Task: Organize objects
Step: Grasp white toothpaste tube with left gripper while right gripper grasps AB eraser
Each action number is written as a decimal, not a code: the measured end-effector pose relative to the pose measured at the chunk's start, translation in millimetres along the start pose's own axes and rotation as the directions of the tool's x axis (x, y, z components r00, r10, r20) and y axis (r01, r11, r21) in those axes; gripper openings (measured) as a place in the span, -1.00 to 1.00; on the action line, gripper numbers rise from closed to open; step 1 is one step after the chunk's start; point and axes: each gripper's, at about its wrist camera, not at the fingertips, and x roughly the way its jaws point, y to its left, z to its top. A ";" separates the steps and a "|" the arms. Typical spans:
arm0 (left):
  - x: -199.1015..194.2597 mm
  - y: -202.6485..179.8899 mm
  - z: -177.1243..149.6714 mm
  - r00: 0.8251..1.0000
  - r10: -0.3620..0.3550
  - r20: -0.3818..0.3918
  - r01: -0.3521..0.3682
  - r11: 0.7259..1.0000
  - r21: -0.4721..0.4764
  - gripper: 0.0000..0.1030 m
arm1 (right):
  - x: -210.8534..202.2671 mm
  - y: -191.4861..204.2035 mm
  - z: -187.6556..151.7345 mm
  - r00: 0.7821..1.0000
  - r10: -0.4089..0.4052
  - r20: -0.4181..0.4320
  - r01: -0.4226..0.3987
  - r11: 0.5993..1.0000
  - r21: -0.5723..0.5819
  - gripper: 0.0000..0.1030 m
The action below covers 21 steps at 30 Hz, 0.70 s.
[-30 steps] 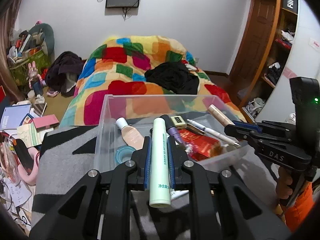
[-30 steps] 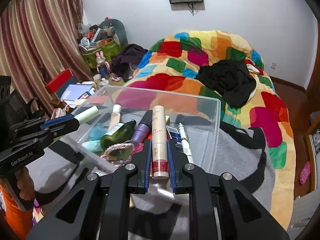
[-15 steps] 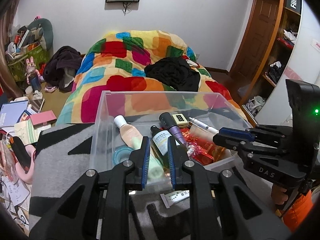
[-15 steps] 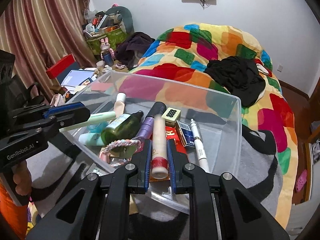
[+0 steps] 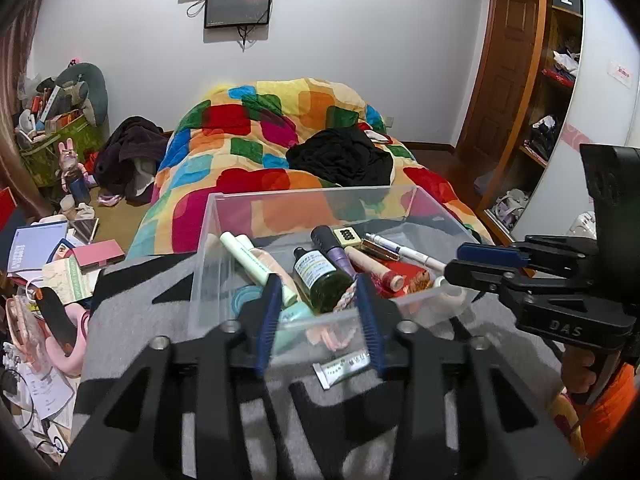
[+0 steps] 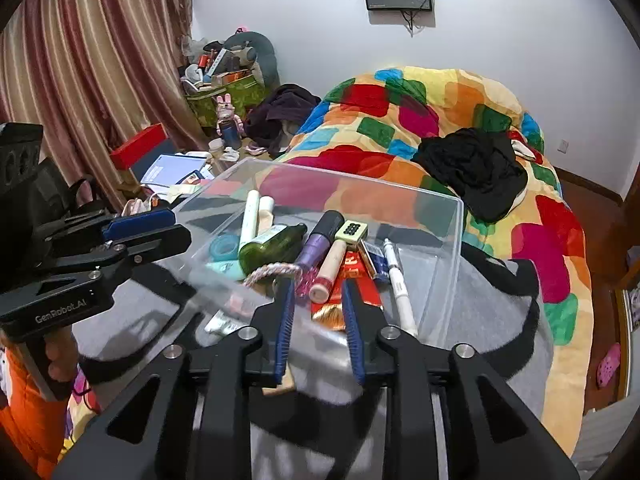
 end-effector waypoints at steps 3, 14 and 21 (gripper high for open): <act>-4.6 -0.5 -7.0 1.000 -0.001 -0.001 0.001 1.000 0.000 -0.04 | -6.0 4.2 -7.8 1.000 -0.001 -0.001 0.001 1.000 -0.021 -0.38; 9.5 2.5 -45.6 0.993 -0.003 -0.118 0.006 1.000 0.027 0.11 | 5.9 17.1 -44.3 0.996 0.020 -0.083 -0.026 0.997 -0.072 -0.15; 38.2 -10.3 -51.2 0.978 -0.022 -0.209 0.038 0.996 0.076 0.11 | 41.7 22.7 -49.8 0.982 0.034 -0.185 -0.051 0.995 -0.089 -0.15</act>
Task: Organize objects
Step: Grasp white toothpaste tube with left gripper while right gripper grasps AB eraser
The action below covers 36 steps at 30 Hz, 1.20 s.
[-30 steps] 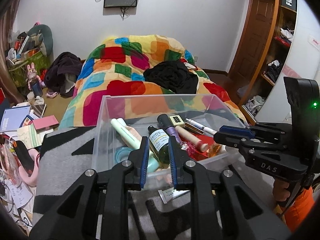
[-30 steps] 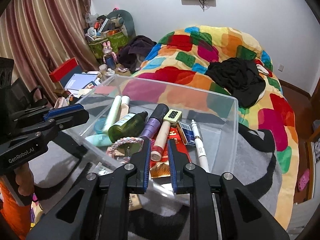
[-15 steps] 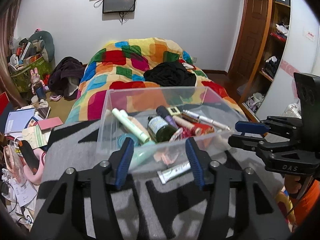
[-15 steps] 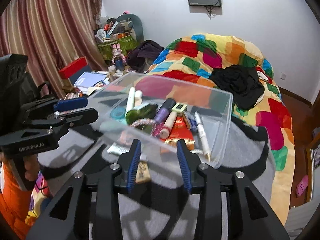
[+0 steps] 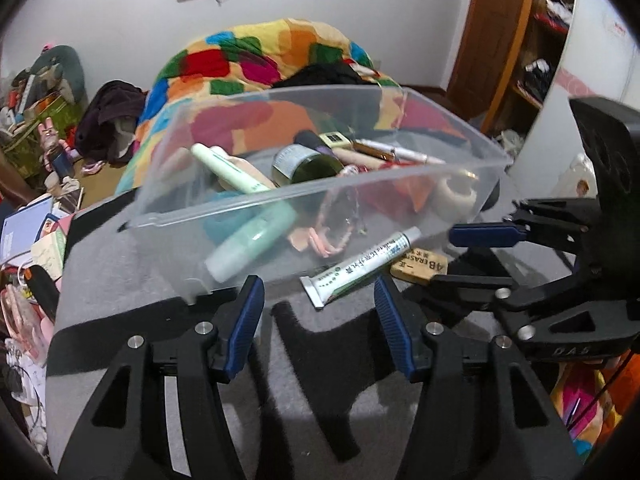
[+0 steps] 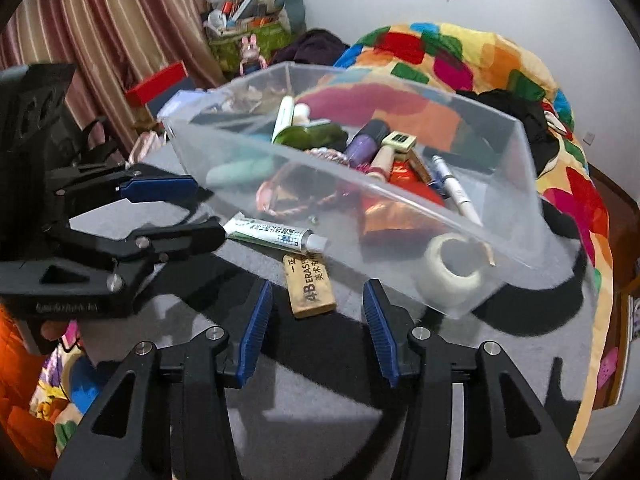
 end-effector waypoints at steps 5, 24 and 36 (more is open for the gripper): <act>13.6 -4.8 3.5 0.998 -0.024 -0.053 0.025 1.000 0.017 0.11 | 16.9 5.9 3.1 0.999 -0.018 -0.040 0.017 0.999 -0.044 -0.34; 29.9 -39.8 6.5 0.987 -0.090 -0.132 0.101 0.992 0.079 -0.04 | -25.0 -15.9 -39.5 1.000 -0.009 0.001 0.009 1.000 -0.019 -0.58; 11.5 -53.8 12.8 0.992 -0.083 -0.095 0.095 0.987 0.127 -0.06 | -29.1 -39.6 -42.6 1.000 -0.016 0.013 0.015 0.997 0.070 -0.58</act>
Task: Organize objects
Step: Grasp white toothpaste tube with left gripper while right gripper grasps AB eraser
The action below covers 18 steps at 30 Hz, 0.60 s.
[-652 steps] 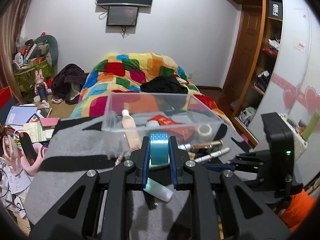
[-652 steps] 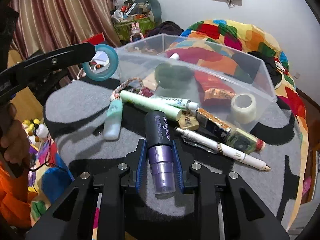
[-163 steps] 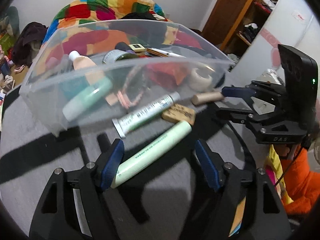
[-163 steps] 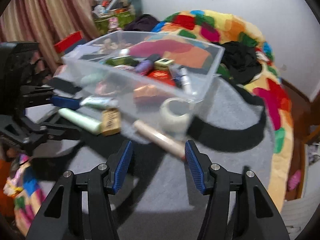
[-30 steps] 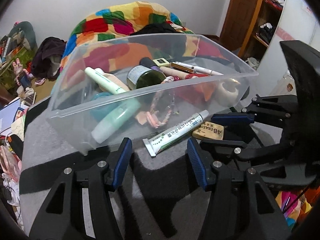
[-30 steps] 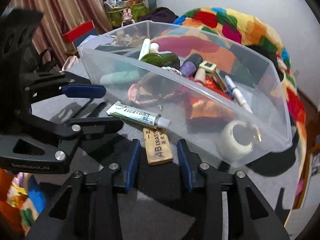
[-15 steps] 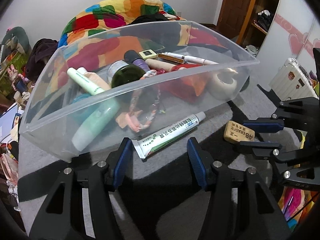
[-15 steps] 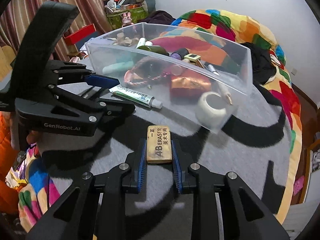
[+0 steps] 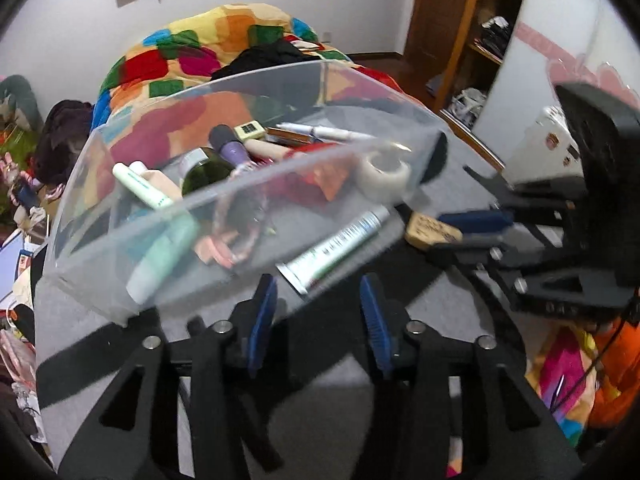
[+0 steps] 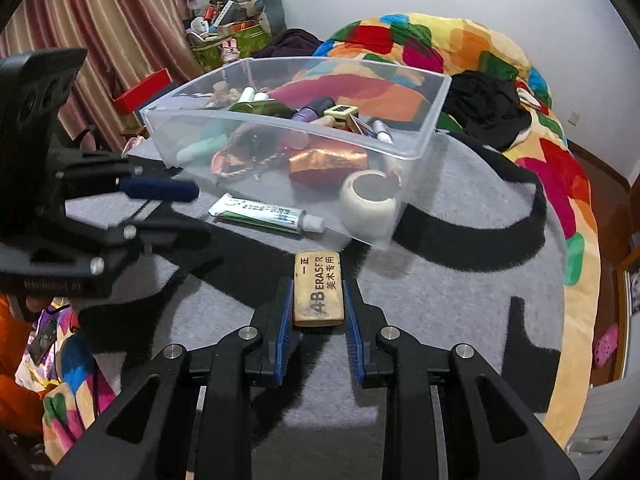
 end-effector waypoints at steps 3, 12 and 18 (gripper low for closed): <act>14.4 6.2 6.5 1.000 0.015 -0.017 -0.015 1.000 -0.008 -0.01 | 2.4 -3.4 4.8 1.000 -0.021 0.009 0.021 1.000 0.019 -0.58; 23.4 2.5 1.3 0.998 -0.045 -0.032 0.044 0.999 -0.003 0.01 | 12.5 4.7 21.5 0.993 -0.117 0.006 0.118 0.993 -0.029 -0.57; 12.6 3.8 -9.0 0.995 -0.093 -0.027 0.092 0.995 -0.028 0.00 | 11.4 -0.6 16.7 0.999 -0.053 -0.004 0.053 0.999 0.002 -0.57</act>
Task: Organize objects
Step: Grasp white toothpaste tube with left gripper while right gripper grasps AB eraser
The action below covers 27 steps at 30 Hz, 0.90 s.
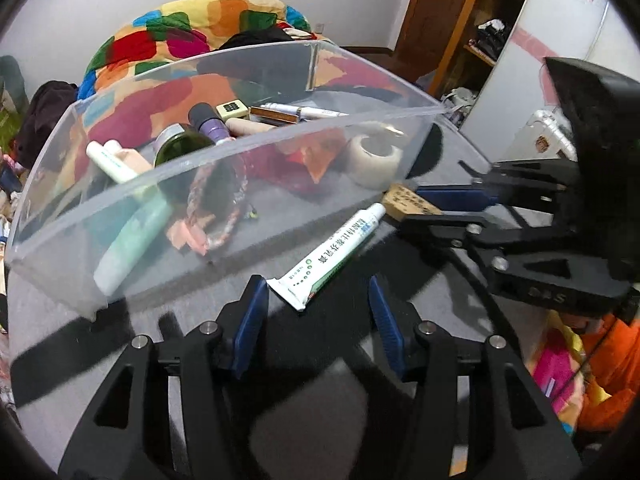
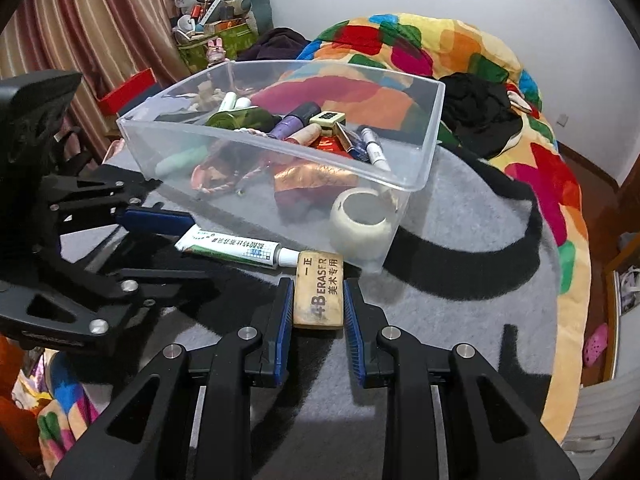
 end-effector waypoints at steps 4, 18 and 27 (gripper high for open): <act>-12.4 -11.1 -18.0 0.999 -0.030 -0.011 0.030 0.999 0.032 0.01 | -2.2 3.4 -4.5 0.999 0.032 0.001 -0.032 0.999 -0.005 -0.57; -15.3 -20.6 -4.3 0.999 0.025 0.041 -0.028 0.997 0.079 0.00 | -16.3 0.6 -15.2 0.998 0.058 0.021 -0.059 0.998 0.031 -0.58; 6.0 -29.0 -6.0 0.997 0.067 0.047 -0.072 0.990 0.117 -0.66 | -15.6 5.9 -16.0 1.000 0.014 0.024 -0.014 1.000 0.002 -0.57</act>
